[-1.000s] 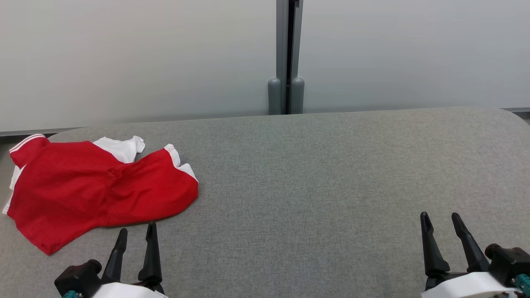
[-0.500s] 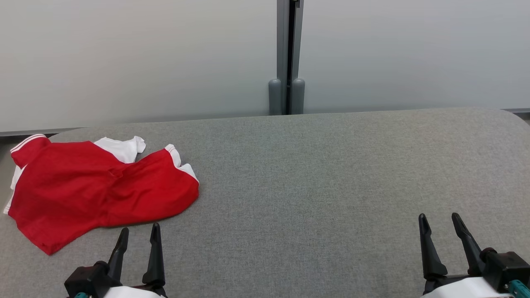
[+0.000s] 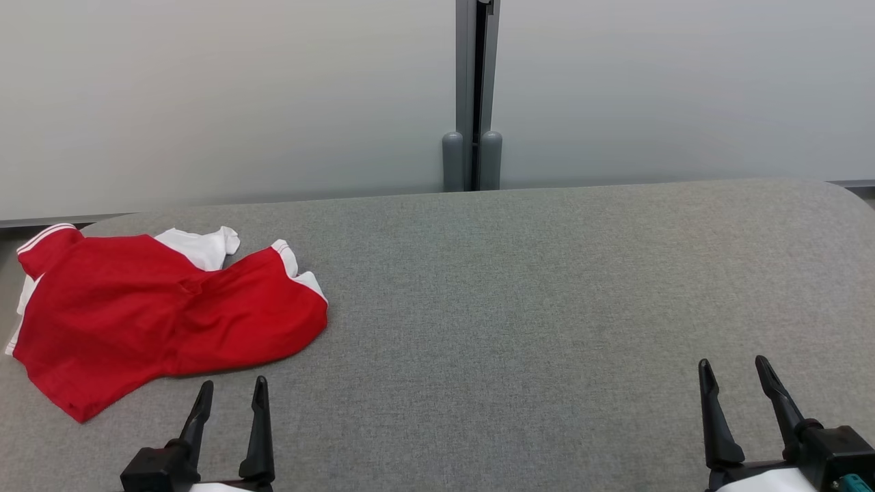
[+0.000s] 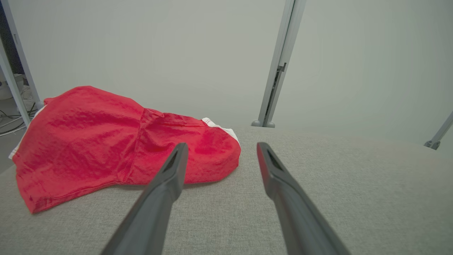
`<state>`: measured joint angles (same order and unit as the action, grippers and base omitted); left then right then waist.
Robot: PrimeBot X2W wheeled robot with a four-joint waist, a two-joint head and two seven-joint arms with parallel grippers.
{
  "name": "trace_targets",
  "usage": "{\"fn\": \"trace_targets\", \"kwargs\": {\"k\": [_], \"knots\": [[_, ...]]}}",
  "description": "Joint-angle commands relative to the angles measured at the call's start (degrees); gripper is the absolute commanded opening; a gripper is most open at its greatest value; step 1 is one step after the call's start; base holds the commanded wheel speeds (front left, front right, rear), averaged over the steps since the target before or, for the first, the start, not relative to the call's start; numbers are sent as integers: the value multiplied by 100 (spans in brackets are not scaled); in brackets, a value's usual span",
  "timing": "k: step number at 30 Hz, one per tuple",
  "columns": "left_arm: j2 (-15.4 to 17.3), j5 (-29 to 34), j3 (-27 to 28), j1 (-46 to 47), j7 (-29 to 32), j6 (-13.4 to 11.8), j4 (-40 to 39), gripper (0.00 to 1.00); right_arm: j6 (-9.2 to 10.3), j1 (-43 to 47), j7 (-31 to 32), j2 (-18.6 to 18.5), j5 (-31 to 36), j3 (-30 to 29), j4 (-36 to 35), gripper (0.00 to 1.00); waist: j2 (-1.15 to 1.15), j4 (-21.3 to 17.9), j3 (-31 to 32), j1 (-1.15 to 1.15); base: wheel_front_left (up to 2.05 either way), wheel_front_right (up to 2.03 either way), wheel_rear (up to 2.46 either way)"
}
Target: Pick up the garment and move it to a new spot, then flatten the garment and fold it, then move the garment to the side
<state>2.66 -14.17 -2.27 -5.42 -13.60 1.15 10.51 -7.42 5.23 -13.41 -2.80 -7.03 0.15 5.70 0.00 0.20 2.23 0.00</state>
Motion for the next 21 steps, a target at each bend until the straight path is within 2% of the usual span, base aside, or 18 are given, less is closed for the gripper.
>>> {"fn": "trace_targets", "kwargs": {"k": [1, 14, 21], "knots": [[33, 103, 8, -33, -32, -30, -19, 100, -12, 44, -56, -21, 91, -27, -34, 100, 0, -1, 4, 0, 0, 0, 0], [35, 475, 16, -113, -169, -70, 40, 100, -12, 140, -200, -22, 397, -37, 0, 100, 0, 16, 50, 0, 0, 0, 0], [34, 386, 1, -77, -169, -62, 54, 100, -11, 148, -188, -22, 384, -39, 26, 100, 0, 52, 53, 0, 0, 0, 0]]}}
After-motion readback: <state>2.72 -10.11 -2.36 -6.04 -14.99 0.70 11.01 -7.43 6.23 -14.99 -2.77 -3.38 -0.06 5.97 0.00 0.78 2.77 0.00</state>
